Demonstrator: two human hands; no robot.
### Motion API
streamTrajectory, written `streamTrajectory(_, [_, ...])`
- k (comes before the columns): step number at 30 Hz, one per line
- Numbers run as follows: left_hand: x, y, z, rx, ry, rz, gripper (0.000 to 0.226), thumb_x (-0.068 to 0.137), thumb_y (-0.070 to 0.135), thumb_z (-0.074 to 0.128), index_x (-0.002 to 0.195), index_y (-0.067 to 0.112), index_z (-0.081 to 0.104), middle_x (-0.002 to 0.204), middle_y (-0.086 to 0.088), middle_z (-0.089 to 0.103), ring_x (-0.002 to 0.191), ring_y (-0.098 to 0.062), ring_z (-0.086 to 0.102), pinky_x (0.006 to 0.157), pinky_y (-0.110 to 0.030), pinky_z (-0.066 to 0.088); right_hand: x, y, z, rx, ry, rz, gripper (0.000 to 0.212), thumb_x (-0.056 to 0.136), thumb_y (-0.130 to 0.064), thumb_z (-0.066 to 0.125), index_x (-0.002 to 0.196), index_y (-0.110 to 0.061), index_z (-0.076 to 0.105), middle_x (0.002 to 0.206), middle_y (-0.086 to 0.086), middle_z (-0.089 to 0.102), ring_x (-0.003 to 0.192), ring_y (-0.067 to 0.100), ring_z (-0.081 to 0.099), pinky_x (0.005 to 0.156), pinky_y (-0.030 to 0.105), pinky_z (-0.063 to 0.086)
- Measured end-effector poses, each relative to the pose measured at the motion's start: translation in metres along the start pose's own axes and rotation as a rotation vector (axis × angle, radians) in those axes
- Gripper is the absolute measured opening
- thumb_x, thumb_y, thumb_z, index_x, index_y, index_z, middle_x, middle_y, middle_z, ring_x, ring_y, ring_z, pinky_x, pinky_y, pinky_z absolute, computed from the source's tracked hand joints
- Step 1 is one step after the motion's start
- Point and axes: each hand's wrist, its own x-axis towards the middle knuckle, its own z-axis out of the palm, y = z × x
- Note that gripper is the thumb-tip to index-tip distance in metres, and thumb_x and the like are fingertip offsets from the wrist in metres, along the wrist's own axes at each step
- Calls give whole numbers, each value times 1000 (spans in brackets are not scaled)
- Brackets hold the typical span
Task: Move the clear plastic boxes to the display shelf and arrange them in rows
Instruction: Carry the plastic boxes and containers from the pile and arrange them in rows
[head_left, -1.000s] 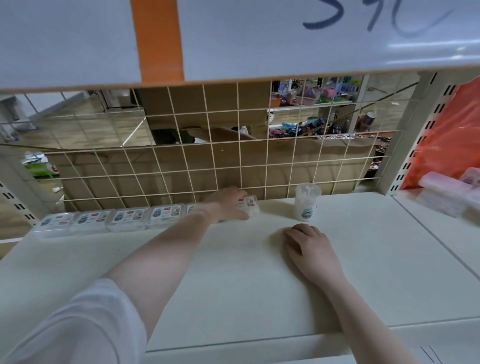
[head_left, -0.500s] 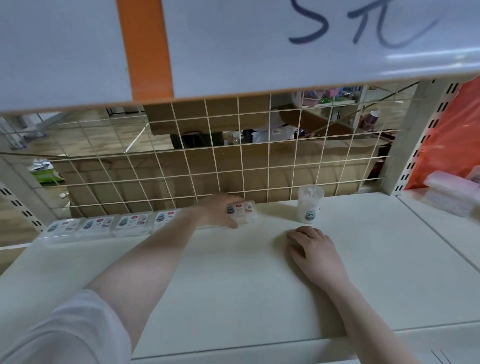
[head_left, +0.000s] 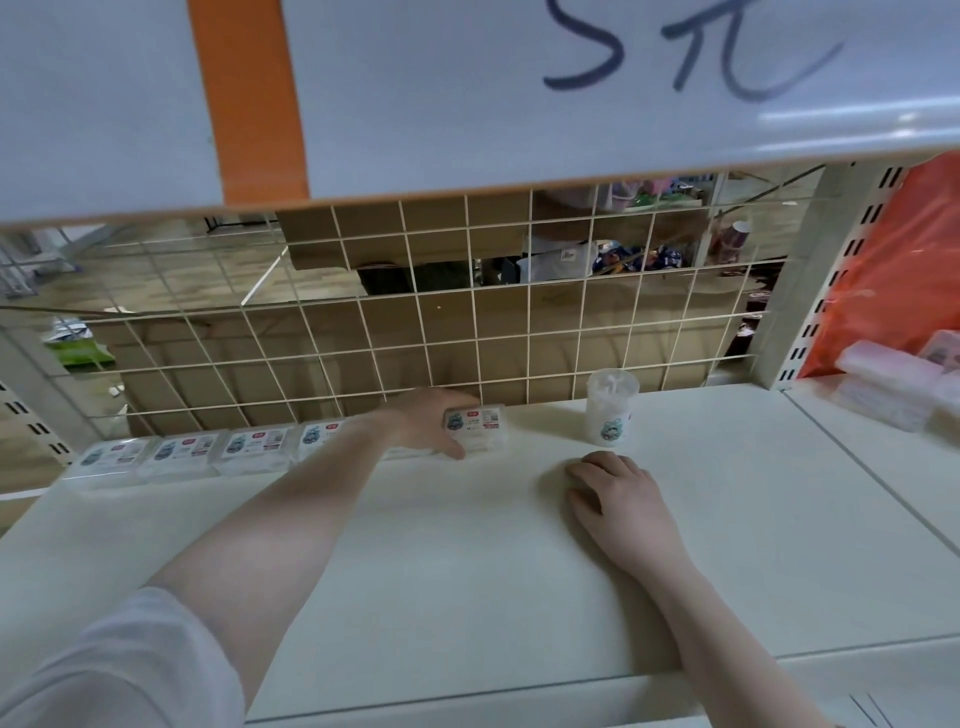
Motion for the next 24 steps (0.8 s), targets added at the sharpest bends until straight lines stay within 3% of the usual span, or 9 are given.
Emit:
streamTrajectory(3, [-1, 3, 3, 41, 19, 12, 76, 73, 27, 78, 140, 28, 41, 134, 5, 52, 117, -17, 51, 92, -27, 41, 0, 1, 0, 2, 5, -8, 20, 75, -18, 66, 94, -13, 70, 95, 3, 65, 86, 30, 61, 73, 37, 48])
streamTrajectory(9, [-22, 14, 10, 166, 152, 29, 74, 84, 37, 65, 146, 22, 30, 149, 1, 34, 135, -18, 31, 108, -30, 26, 0, -2, -3, -3, 4, 2, 22, 77, -19, 59, 95, -13, 70, 96, 3, 65, 89, 30, 60, 76, 36, 46])
streamTrajectory(16, [-89, 28, 38, 61, 545, -91, 46, 92, 28, 55, 136, 17, 47, 138, 3, 45, 131, -17, 35, 103, -25, 27, -3, -5, -6, 4, -67, 37, 25, 86, -17, 59, 109, -11, 67, 113, 6, 62, 107, 31, 53, 86, 35, 40])
streamTrajectory(20, [-128, 22, 57, 12, 545, -247, 45, 94, 30, 51, 137, 14, 46, 139, -2, 47, 131, -20, 37, 104, -25, 28, -11, -10, -15, -27, -88, 99, 27, 90, -24, 55, 112, -13, 66, 112, 9, 60, 109, 31, 50, 87, 35, 41])
streamTrajectory(24, [-154, 13, 63, 73, 501, -315, 47, 96, 33, 44, 140, 16, 41, 142, -2, 43, 131, -22, 36, 103, -27, 30, -23, -18, -28, -13, -15, 193, 28, 87, -18, 61, 112, -5, 65, 108, 21, 61, 102, 40, 52, 83, 41, 43])
